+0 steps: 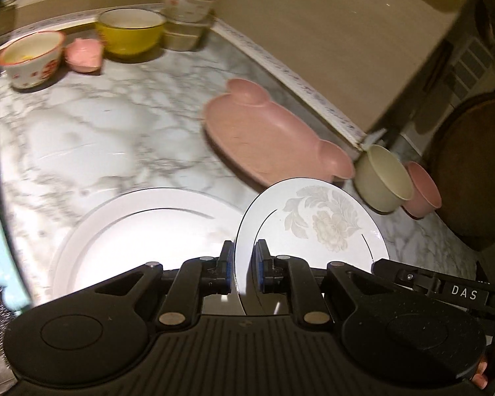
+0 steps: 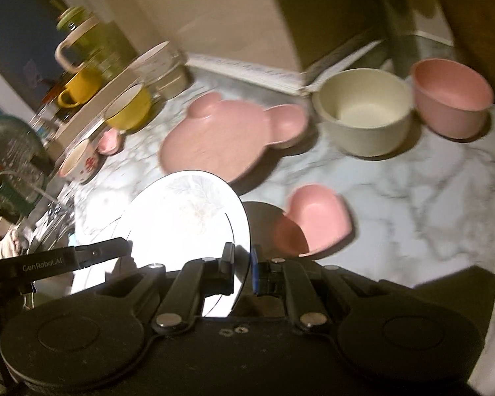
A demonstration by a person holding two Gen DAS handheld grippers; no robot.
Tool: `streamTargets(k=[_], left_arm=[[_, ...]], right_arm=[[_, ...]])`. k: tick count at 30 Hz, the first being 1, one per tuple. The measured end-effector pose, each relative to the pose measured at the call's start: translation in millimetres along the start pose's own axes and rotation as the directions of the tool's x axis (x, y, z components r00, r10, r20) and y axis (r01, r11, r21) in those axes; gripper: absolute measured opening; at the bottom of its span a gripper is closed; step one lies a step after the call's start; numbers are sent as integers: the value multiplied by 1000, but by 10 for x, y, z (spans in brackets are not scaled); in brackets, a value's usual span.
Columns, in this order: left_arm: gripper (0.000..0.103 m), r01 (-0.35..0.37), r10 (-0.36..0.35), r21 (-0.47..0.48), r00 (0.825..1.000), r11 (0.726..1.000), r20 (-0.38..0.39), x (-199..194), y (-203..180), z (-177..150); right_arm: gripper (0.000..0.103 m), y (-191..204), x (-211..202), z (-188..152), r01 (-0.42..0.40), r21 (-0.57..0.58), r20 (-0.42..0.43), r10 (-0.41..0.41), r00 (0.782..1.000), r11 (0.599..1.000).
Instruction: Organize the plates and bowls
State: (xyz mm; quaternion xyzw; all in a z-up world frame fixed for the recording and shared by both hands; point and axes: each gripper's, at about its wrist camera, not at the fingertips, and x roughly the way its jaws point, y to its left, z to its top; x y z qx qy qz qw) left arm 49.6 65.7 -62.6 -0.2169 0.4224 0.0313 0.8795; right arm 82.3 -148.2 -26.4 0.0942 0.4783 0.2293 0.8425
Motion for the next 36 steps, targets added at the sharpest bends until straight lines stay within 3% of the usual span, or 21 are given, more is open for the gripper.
streamTargets(k=[13,36], left_arm=[[12,-33,30,-107,999,994,-23,-151,778,-131],[12,-40,33,-111,997,993,-66,-56,1019,-232]], right_arm=[[8,599,381,-153,-36,-92,-84,28,996,995],[8,737,630,-277,-23,-95,-130,10,992,995]])
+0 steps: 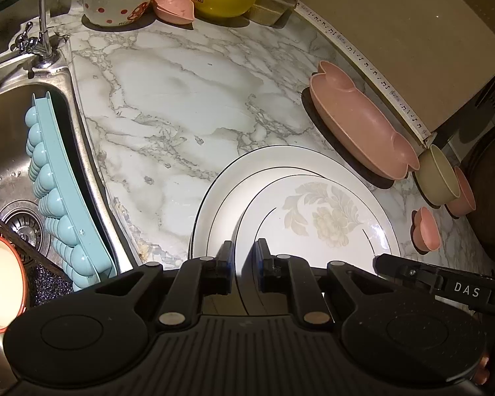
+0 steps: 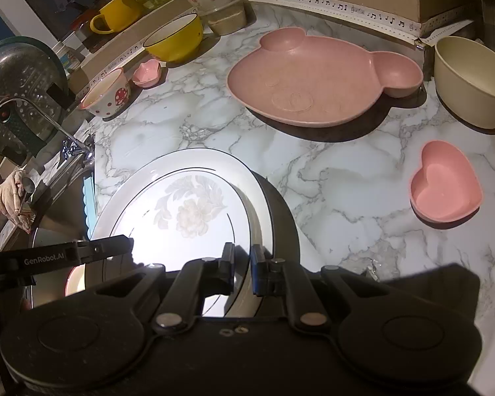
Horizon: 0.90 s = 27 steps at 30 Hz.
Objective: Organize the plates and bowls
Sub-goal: 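Open both tools and lift them off the stacked plates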
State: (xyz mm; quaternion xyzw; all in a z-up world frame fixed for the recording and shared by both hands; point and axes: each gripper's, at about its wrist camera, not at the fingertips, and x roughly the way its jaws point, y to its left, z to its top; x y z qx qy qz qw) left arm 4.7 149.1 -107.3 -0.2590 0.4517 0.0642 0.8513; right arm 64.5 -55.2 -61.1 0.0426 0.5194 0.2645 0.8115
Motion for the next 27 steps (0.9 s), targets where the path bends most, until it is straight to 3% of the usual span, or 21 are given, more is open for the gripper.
streamTargets(k=[11,20,27], left_arm=[[12,4,-4,-4,1000,1000,-9,-32,55,57],[12,-40,39,34,999,999,31,-159,26,62],[12,-61,52,107,995,992,79,-278,-181,33]], right_arm=[[7,-24,30,8,-11,22,3,11,1000,1000],[8,72,101,-16,13,-24,20,-13,1000,1000],[19,98,-39,-28,17,-69,50,-14,999,997]])
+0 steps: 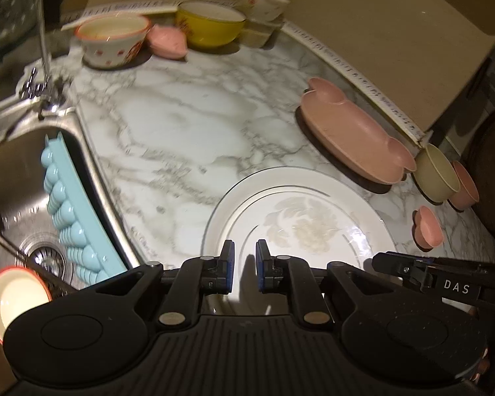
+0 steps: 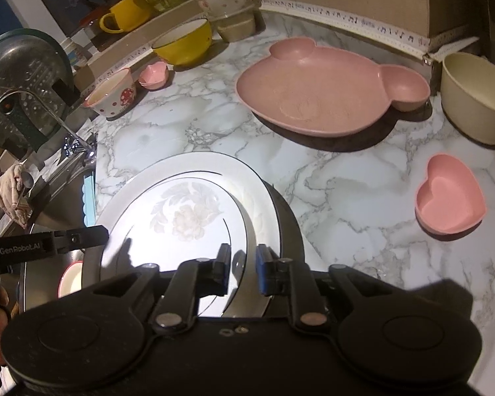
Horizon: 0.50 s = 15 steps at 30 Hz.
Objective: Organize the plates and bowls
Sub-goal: 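Open both tools and lift them off the stacked plates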
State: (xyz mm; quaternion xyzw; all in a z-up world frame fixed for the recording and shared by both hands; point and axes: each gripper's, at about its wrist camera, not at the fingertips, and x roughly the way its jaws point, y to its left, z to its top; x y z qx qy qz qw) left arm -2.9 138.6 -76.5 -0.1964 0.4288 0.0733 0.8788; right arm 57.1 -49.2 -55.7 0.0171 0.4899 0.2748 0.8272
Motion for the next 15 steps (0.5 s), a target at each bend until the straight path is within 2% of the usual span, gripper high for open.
streamTargets(k=[4,11,15], left_arm=[[12,-8,5,65,999,998,40,-81,-201,16],[13,-9,0,137,998,991,66,-131,-566,16],[25,-6,-5,146,997,989,79,-159,-735,7]], right_arm=[[22,18,-145,9,5,-27,37,-4,999,1000],[30,-8,-362,23,24,-59,76,-20,997,998],[33,-47,-485,9,23,-80,94,-16,995,997]])
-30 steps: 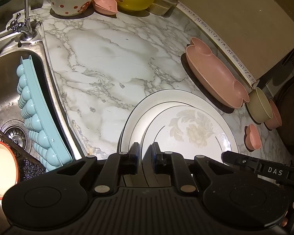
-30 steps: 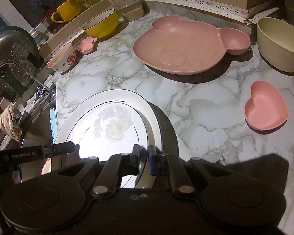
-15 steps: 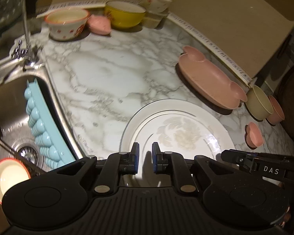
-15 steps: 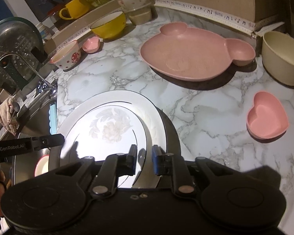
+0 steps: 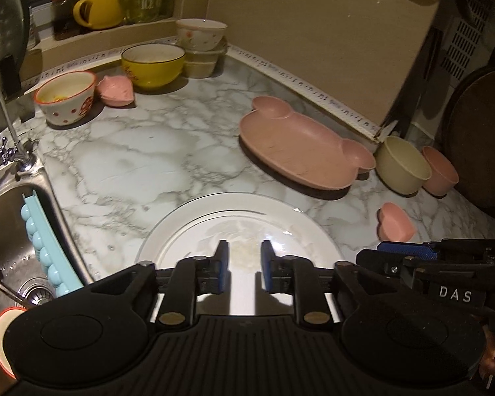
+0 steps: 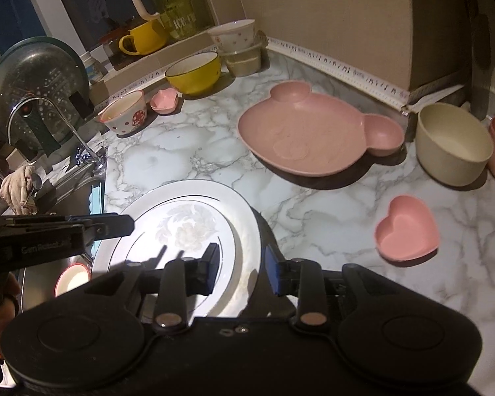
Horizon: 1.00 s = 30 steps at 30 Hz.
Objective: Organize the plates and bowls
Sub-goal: 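Open both tools and lift them off the stacked plates, then move both tools to the pink bear plate and close on its rim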
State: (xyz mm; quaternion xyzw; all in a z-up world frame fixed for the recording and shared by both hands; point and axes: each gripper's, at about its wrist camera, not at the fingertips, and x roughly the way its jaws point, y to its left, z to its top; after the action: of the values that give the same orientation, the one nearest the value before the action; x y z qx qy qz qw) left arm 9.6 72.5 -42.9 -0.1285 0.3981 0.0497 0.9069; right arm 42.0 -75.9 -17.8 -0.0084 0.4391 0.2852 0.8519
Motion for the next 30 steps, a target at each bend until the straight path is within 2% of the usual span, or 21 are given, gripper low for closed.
streamTargets(k=[5,7,9,15,20,24,27,30], left_arm=[[50,-8,8,2,999,1000,32,-60,-206,13],[51,-17,16,10,999,1000,43,-76,-294,21],[51,-20,19,13,999,1000,48,-80,-377,34],[63,-36,33,24,996,999,85,-122,-617,94],[76,-41,37,29,993,999,116,-125,-736,196],[79,-24,19,45,992,999,125,-70,-776,305],[80,-4,-4,61,993,998,119,23,-766,417],[80,-12,1,93,993,996,117,143,-732,568]], right_arm=[[39,-83,-172,16,-15,-22,34,16,999,1000],[43,-126,-238,27,-17,-30,48,18,999,999],[53,-176,-300,45,-12,-36,64,14,998,999],[82,-335,-486,129,-4,-54,117,11,993,999],[98,-461,-580,189,24,-61,161,-14,987,998],[102,-530,-582,245,64,-42,184,-55,981,997],[102,-582,-556,298,88,-24,192,-82,978,996],[102,-602,-482,362,120,-12,191,-116,975,993]])
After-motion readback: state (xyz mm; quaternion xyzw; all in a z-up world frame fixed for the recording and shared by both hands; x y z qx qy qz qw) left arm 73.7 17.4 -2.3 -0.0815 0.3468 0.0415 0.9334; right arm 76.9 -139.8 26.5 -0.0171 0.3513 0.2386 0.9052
